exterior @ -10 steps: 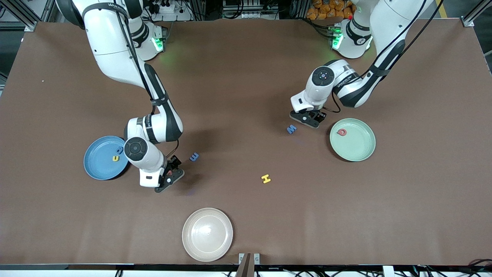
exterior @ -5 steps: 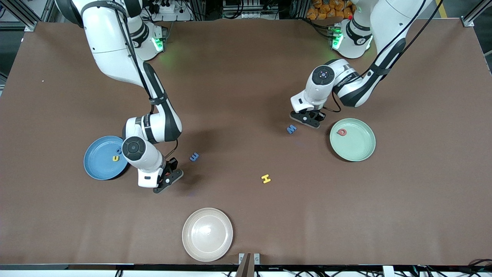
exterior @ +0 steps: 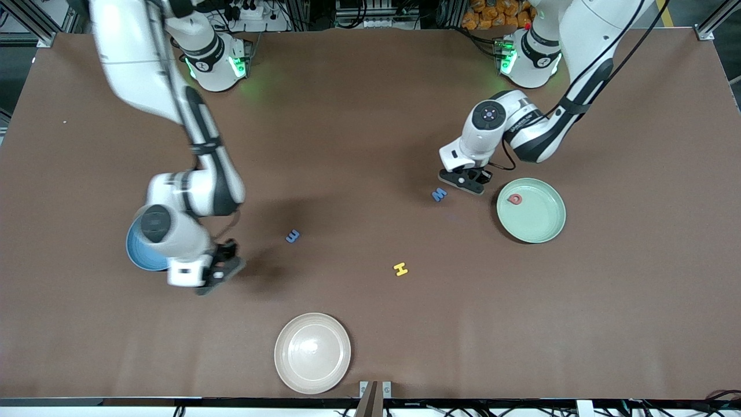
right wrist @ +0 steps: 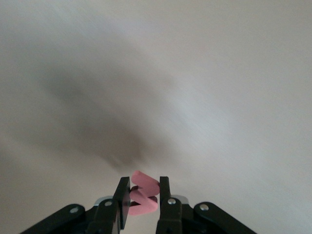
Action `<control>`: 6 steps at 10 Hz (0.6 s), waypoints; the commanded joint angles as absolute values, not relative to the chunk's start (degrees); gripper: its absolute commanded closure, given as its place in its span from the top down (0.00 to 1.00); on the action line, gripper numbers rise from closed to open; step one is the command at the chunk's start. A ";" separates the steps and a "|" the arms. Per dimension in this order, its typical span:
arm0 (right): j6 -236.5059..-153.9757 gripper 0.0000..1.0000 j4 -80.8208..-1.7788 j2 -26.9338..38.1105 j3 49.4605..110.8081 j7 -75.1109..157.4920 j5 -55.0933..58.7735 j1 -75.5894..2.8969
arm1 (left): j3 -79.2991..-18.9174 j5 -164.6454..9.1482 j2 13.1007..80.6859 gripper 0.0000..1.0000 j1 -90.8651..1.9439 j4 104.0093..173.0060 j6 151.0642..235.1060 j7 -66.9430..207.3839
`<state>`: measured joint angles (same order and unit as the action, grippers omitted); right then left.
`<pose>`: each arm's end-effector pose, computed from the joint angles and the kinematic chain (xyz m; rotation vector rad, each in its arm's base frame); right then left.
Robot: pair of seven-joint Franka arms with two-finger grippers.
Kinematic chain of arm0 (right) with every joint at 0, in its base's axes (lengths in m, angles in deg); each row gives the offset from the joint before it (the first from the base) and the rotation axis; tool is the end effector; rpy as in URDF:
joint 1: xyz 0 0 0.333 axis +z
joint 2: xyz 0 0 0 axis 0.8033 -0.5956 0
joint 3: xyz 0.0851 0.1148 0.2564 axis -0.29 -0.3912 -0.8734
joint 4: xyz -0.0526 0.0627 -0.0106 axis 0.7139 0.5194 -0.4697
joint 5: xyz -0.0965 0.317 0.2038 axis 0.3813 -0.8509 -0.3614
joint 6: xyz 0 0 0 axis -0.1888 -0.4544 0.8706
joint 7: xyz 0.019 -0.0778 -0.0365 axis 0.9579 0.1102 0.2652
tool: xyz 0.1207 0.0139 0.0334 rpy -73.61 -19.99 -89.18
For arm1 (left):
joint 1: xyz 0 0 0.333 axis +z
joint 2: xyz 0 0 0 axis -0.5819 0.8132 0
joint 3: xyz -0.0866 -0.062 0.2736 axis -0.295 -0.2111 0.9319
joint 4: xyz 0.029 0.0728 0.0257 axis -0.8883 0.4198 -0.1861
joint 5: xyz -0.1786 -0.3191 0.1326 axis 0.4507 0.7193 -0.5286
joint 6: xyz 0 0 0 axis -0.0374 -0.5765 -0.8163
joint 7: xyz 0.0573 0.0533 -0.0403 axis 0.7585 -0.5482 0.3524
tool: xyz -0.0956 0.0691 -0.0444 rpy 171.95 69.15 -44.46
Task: Sort upper and lower case letters into plates
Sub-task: 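Release R over the green plate and w over the blue plate with both grippers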
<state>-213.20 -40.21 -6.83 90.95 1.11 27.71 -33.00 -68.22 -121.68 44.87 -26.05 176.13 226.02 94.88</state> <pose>0.6582 0.0676 0.2069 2.8760 1.1865 0.0239 0.4038 -0.2538 0.1401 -3.0107 0.6930 0.0294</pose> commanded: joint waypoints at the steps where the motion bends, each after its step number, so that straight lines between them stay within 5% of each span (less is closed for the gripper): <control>1: -212.42 0.00 -44.39 -4.26 89.89 -10.61 26.82 -39.72 | -71.11 -123.22 43.25 0.00 -20.49 175.21 221.32 93.04; 5: -209.90 0.04 -48.36 -2.06 91.38 -15.46 27.44 -43.60 | -86.40 -120.41 43.68 0.00 -5.30 169.76 206.36 86.47; 6: -207.79 0.37 -48.10 -1.89 92.34 -15.48 27.44 -43.60 | -86.77 -120.40 43.60 0.00 -1.78 169.75 206.35 81.40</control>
